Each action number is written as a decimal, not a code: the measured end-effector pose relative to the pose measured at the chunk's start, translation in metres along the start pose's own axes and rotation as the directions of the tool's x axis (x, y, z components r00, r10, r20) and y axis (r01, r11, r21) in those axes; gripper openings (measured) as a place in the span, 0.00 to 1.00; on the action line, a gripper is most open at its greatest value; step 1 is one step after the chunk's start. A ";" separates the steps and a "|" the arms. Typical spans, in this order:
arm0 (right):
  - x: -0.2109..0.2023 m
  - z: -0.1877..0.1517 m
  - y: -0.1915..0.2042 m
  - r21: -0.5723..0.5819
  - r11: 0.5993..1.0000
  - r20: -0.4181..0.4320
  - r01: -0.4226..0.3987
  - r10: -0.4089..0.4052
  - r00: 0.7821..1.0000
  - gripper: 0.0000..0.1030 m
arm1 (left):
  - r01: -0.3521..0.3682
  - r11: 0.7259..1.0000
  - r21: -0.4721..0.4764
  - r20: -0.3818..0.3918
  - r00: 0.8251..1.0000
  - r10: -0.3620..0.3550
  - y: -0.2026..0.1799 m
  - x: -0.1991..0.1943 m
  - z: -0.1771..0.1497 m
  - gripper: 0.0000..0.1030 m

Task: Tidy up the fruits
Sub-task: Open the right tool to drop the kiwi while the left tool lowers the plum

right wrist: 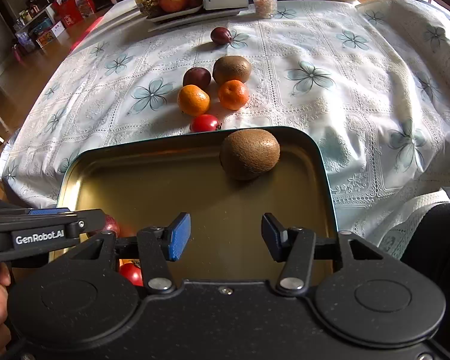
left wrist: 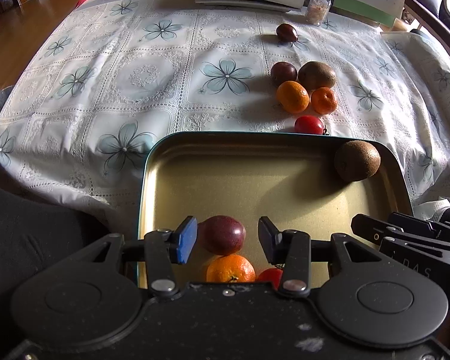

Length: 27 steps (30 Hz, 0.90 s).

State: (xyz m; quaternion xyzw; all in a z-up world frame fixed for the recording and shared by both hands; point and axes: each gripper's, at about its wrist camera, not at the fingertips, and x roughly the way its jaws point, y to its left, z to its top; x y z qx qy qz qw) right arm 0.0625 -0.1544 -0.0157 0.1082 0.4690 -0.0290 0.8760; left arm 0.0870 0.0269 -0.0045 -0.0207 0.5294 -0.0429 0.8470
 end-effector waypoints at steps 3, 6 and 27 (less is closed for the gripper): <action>0.001 -0.002 -0.001 0.011 1.000 -0.012 -0.004 0.004 1.000 0.57 | -0.005 1.000 -0.008 0.004 1.000 0.005 0.004 0.000 -0.003 0.44; 0.001 -0.003 0.001 0.006 1.000 -0.014 -0.001 0.001 1.000 0.57 | 0.007 1.000 -0.021 -0.005 1.000 -0.007 0.008 0.000 -0.007 0.44; -0.007 -0.034 0.006 0.021 1.000 -0.040 0.010 -0.009 0.999 0.57 | 0.020 0.999 -0.025 0.016 1.000 -0.019 0.003 -0.007 -0.049 0.43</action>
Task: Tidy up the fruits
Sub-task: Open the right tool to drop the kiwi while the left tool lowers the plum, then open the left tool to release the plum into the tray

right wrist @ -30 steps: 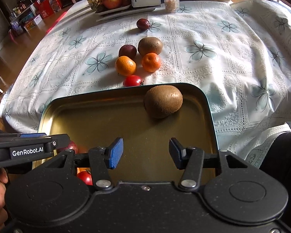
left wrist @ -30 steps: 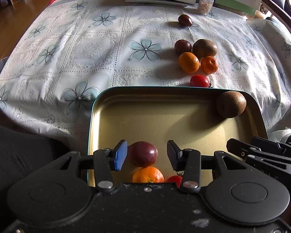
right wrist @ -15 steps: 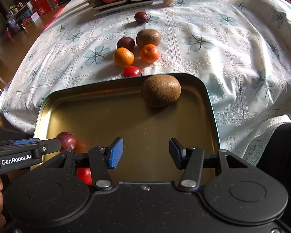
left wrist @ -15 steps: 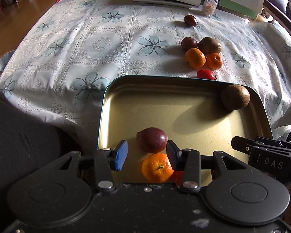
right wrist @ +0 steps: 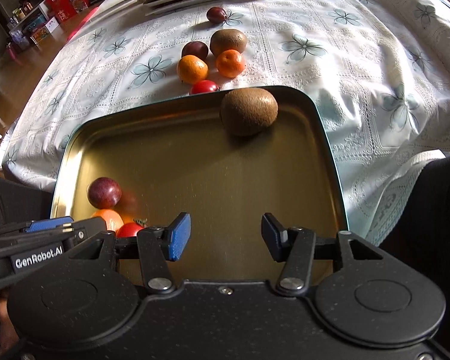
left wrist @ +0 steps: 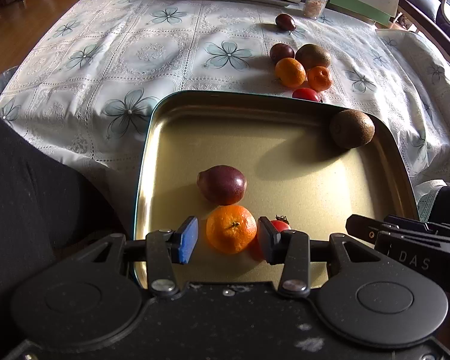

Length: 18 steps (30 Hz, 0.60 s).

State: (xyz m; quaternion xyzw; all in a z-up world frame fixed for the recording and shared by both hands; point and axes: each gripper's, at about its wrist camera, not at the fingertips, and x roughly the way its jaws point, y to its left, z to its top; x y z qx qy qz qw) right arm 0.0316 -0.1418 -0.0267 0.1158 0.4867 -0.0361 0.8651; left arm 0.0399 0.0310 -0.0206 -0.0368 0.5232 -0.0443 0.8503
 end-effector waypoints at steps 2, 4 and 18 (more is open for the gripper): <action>-0.001 -0.004 0.001 -0.002 1.000 0.000 -0.004 0.004 1.000 0.57 | 0.003 1.000 -0.005 -0.003 1.000 -0.003 0.000 0.000 -0.002 0.43; -0.003 -0.007 0.001 -0.006 1.000 0.003 -0.006 0.006 1.000 0.57 | 0.005 1.000 -0.005 -0.003 1.000 -0.006 0.000 0.000 -0.004 0.43; -0.010 -0.018 0.003 -0.005 1.000 0.025 0.002 -0.002 1.000 0.57 | -0.010 1.000 0.000 0.018 1.000 0.010 -0.006 -0.002 -0.018 0.43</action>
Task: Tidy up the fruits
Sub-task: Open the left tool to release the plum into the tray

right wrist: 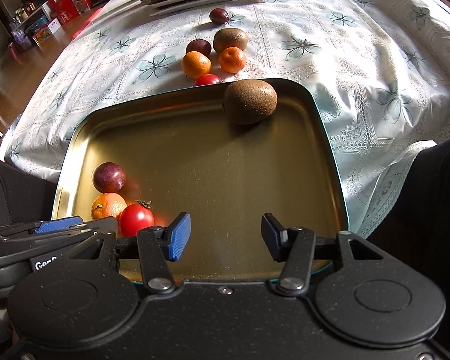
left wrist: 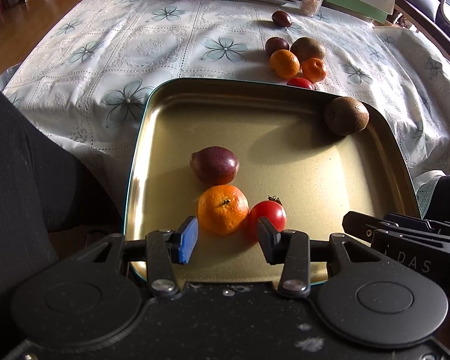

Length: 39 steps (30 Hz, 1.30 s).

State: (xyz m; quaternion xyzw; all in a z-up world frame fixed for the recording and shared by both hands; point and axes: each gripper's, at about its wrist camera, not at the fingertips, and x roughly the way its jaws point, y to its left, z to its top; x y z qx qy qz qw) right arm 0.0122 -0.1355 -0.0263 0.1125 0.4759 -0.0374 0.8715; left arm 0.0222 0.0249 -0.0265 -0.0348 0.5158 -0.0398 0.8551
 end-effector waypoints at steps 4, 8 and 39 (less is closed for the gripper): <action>-0.001 -0.001 -0.001 0.008 1.000 -0.001 0.000 0.000 1.000 0.57 | 0.006 1.000 -0.021 -0.004 1.000 -0.006 0.002 0.000 -0.001 0.43; -0.001 -0.003 -0.002 0.015 1.000 -0.003 -0.005 0.005 1.000 0.57 | 0.009 1.000 -0.028 -0.013 1.000 -0.009 0.001 0.001 -0.002 0.43; 0.015 0.001 -0.013 0.091 0.994 -0.149 0.060 -0.046 0.988 0.56 | -0.007 1.000 -0.020 -0.107 0.994 0.005 -0.002 0.006 -0.003 0.43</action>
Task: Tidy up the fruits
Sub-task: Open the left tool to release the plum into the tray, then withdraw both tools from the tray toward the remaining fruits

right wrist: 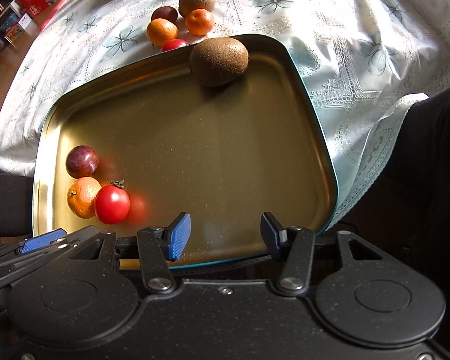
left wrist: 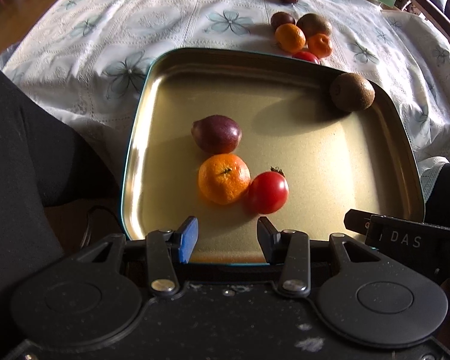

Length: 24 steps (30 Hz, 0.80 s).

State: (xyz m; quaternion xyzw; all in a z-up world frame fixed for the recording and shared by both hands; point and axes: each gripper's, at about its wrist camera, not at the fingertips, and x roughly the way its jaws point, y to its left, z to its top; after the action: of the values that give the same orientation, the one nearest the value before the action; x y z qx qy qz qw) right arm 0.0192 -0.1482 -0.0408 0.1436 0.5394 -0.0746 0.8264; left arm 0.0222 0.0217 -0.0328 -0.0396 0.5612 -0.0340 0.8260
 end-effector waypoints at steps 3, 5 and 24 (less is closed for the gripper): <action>-0.001 0.002 0.002 -0.007 1.000 -0.007 -0.002 0.002 1.000 0.56 | -0.004 1.000 0.003 -0.006 1.000 0.004 0.000 -0.002 0.001 0.43; -0.001 0.005 0.002 -0.012 1.000 -0.016 -0.007 0.007 1.000 0.56 | -0.004 1.000 0.006 -0.016 1.000 0.004 0.000 -0.002 0.004 0.43; -0.014 0.056 0.014 -0.141 0.990 -0.017 0.004 -0.007 1.000 0.56 | 0.023 0.997 0.075 -0.017 1.000 -0.022 -0.008 -0.013 0.089 0.43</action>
State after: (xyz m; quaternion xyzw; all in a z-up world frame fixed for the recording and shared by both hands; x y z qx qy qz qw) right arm 0.0658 -0.1535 -0.0054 0.0839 0.5507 -0.0373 0.8296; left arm 0.0999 0.0177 0.0131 -0.0148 0.5656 -0.0647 0.8220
